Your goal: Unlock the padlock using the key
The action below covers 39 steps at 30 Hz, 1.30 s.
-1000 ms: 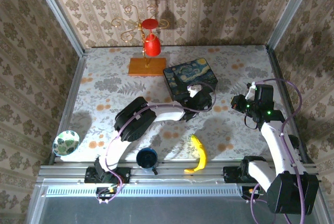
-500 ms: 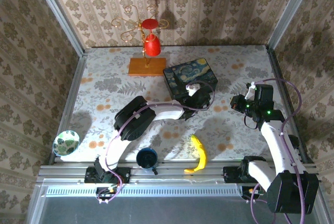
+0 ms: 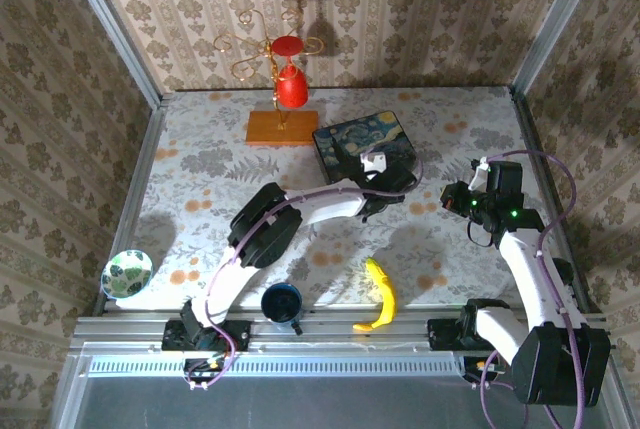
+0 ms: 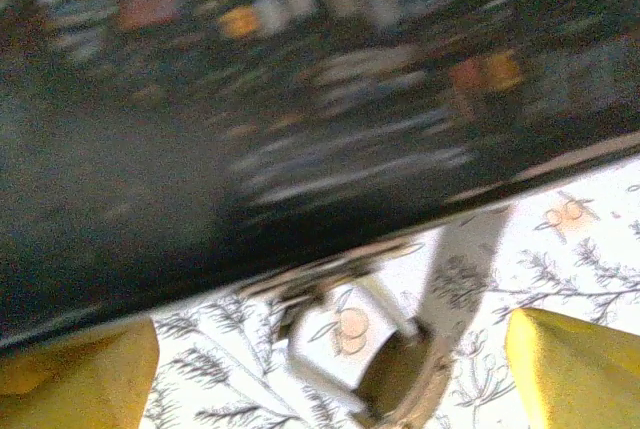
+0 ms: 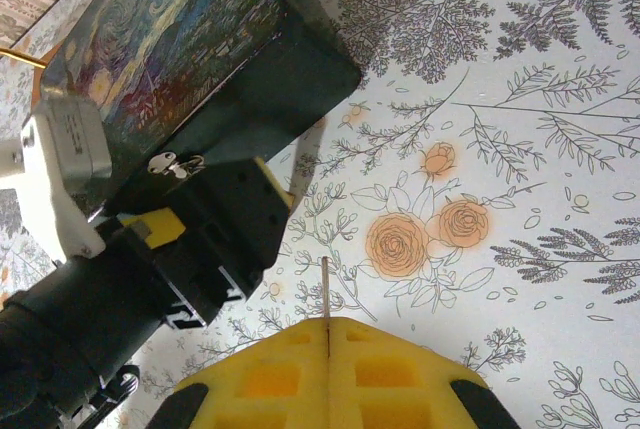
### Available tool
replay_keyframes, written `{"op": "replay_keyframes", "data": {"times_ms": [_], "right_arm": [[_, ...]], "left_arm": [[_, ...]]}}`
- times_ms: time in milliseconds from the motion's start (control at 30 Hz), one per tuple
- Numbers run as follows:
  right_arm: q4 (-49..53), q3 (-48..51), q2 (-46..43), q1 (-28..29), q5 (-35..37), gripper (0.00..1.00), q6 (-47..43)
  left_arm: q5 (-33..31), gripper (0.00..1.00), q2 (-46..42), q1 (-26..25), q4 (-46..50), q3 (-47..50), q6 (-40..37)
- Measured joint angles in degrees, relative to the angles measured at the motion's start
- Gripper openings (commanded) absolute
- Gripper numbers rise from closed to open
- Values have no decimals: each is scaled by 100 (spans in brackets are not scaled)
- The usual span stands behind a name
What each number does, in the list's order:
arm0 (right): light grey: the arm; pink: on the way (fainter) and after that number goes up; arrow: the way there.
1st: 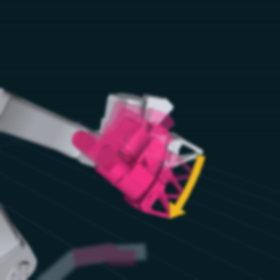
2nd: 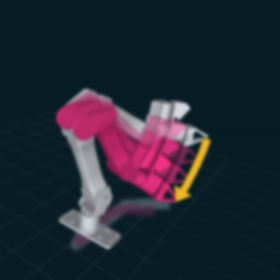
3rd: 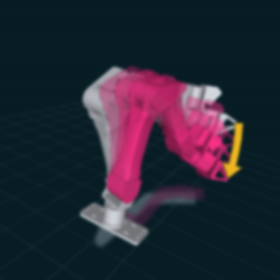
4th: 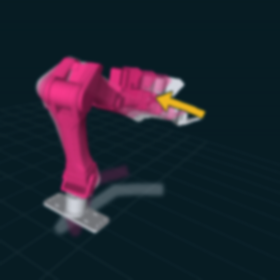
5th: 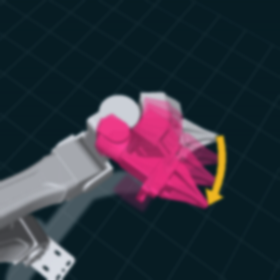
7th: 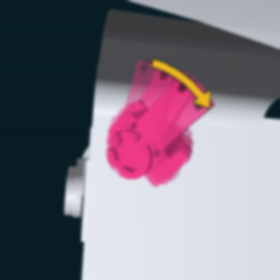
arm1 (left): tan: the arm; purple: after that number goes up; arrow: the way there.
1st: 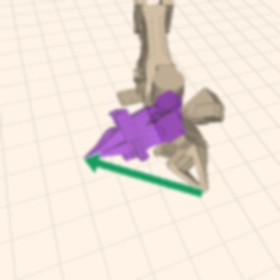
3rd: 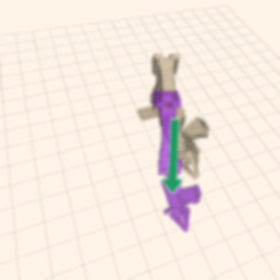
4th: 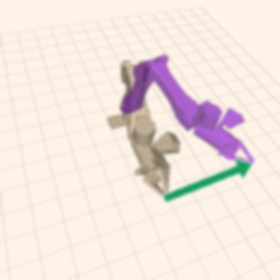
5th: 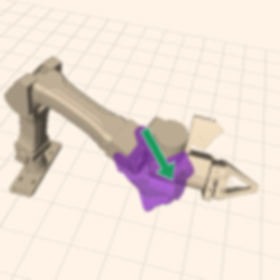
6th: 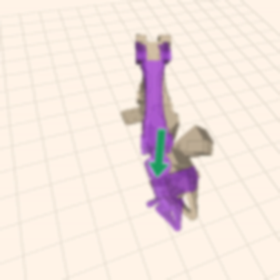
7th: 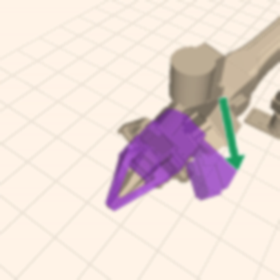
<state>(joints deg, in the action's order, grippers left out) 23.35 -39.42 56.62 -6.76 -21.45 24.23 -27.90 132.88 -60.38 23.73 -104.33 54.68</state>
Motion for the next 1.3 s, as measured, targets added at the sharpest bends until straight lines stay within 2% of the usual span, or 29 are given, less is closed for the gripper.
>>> {"op": "replay_keyframes", "data": {"times_ms": [67,133,467,667,800,933,1100,1233,1300], "right_arm": [[0,0,0,0,0,0,0],[0,-2,0,-2,-4,0,0],[0,0,-2,0,-42,0,0],[-2,-2,-2,-2,-96,0,0],[-4,-2,-9,-2,-125,0,2],[-44,0,-44,0,-127,0,2],[-87,0,-57,-2,-129,0,22],[-87,11,-94,0,-131,0,24],[-87,28,-149,-2,-131,0,26]], "left_arm": [[-90,92,245,-37,354,-509,20],[-162,100,431,-68,634,-874,13],[-308,100,605,-81,1390,-1189,166],[-345,95,603,-81,1443,-1005,280],[-343,85,415,-101,1165,-466,352],[-286,85,125,-68,984,48,291],[-125,88,125,11,883,0,96],[11,85,153,55,850,-186,-31],[83,79,216,59,761,-319,-92]]}}
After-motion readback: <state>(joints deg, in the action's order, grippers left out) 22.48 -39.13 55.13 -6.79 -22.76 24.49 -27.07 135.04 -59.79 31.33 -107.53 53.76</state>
